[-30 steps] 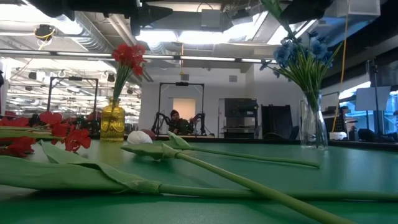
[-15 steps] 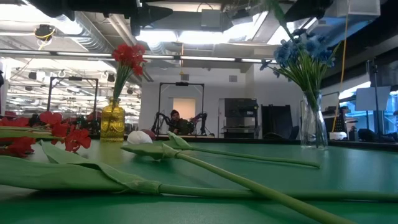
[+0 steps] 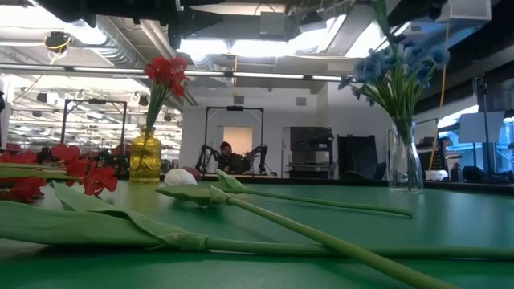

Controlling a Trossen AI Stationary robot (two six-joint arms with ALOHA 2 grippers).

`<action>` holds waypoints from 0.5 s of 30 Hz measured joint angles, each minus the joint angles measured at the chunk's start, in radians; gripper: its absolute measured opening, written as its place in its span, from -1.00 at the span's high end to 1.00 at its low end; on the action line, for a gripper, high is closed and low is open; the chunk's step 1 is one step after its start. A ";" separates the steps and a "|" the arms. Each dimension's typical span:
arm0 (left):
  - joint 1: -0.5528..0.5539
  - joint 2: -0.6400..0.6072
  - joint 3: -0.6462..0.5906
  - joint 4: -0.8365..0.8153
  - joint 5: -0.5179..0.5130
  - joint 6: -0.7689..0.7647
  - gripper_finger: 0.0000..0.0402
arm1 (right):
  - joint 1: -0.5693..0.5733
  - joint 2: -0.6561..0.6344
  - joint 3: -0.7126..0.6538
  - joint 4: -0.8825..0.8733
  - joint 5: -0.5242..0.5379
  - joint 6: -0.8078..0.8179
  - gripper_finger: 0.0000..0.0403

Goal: Sort flowers into vase by color
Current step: Put the top white flower into the transparent vase

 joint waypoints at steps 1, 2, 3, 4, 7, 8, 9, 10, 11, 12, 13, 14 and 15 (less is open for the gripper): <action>0.000 0.000 0.000 0.000 0.000 0.000 -0.03 | 0.000 -0.003 -0.001 -0.021 0.000 0.013 0.98; 0.000 0.000 0.000 0.000 0.000 0.000 -0.03 | 0.000 -0.003 -0.001 -0.039 0.000 0.024 0.99; 0.000 0.000 0.000 0.000 0.000 0.000 -0.03 | 0.000 -0.002 -0.001 -0.058 0.000 0.041 0.99; 0.000 0.000 0.000 0.000 0.000 0.000 -0.03 | 0.000 -0.001 -0.001 -0.085 0.000 0.057 0.99; 0.000 0.000 0.000 0.000 0.000 0.000 -0.03 | 0.000 -0.003 -0.013 -0.127 0.027 0.111 0.99; 0.000 0.000 0.000 0.000 0.000 0.000 -0.03 | 0.000 -0.003 -0.023 -0.128 0.028 0.123 0.99; 0.000 0.000 0.000 0.001 0.000 0.000 -0.03 | 0.000 -0.006 -0.035 -0.134 0.027 0.131 0.99; 0.000 0.000 0.000 0.001 0.000 0.000 -0.03 | 0.000 -0.005 -0.048 -0.135 0.027 0.142 0.99; 0.000 0.000 0.000 0.001 0.000 0.000 -0.03 | 0.000 -0.005 -0.060 -0.134 0.027 0.150 0.99; 0.000 0.000 0.000 0.001 0.000 0.000 -0.03 | 0.000 -0.005 -0.074 -0.134 0.026 0.156 1.00; 0.000 0.000 0.000 0.001 0.000 0.000 -0.03 | 0.000 -0.005 -0.087 -0.136 0.026 0.163 1.00; 0.000 0.000 0.000 0.001 0.000 0.000 -0.03 | 0.000 -0.005 -0.100 -0.136 0.025 0.173 1.00; 0.000 0.000 0.000 0.001 0.000 0.000 -0.03 | 0.000 -0.005 -0.112 -0.135 0.021 0.178 1.00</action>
